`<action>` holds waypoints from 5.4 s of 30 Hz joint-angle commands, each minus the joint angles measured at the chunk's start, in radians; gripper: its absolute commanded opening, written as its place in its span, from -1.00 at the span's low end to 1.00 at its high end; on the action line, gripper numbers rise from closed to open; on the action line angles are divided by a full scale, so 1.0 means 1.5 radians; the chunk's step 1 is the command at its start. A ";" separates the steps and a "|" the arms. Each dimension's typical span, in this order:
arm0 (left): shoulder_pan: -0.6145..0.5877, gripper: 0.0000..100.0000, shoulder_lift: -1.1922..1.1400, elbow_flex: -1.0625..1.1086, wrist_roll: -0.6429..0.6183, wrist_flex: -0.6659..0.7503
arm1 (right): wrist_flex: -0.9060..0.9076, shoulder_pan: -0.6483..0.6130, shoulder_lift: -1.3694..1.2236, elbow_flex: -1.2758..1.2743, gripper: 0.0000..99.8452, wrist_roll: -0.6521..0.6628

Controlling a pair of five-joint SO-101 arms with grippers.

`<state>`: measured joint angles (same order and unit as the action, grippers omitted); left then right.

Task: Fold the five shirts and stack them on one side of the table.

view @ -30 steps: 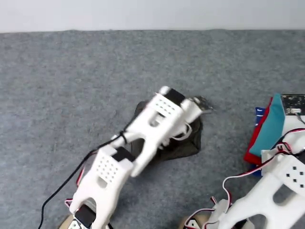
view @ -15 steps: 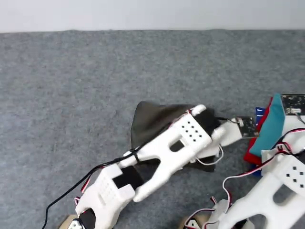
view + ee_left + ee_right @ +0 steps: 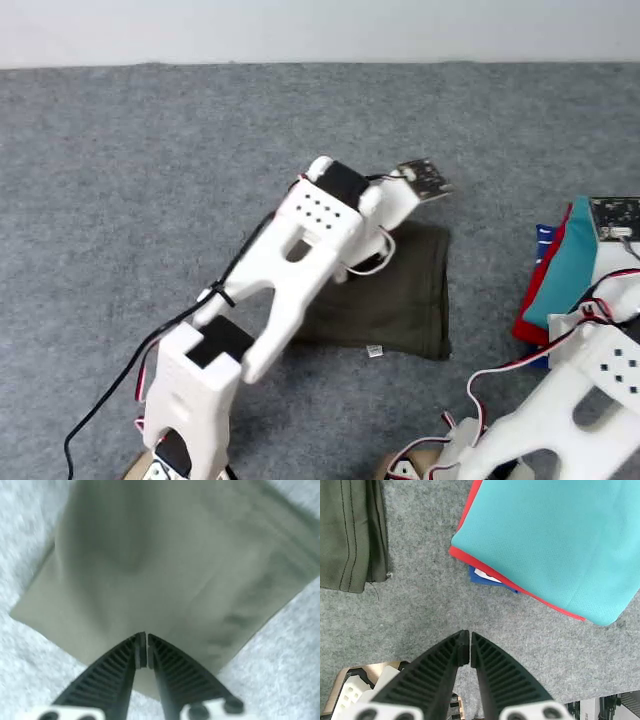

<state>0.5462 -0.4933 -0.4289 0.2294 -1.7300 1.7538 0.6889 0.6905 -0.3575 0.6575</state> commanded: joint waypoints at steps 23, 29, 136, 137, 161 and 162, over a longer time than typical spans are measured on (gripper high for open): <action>-0.131 -0.97 -0.037 0.029 0.010 0.215 | 0.002 -0.105 0.008 -0.039 -0.97 0.000; -0.209 -0.97 -0.125 -0.029 0.042 0.200 | 0.002 -0.104 0.008 -0.039 -0.97 0.001; -0.184 -0.97 0.010 0.158 0.000 0.218 | -0.004 -0.103 0.013 -0.040 -0.97 0.001; -0.195 -0.97 -0.007 0.158 0.000 0.227 | -0.004 -0.103 0.013 -0.040 -0.97 0.001; -0.422 -0.97 0.299 0.127 0.000 0.003 | 0.022 -0.136 -0.004 -0.040 -0.97 -0.075; -0.452 -0.97 0.311 0.127 0.000 -0.010 | 0.022 -0.157 -0.013 -0.040 -0.97 -0.084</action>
<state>-0.0199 -0.1235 -0.2002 0.2294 -1.6901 1.7538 0.5155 0.6874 -0.4235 0.5792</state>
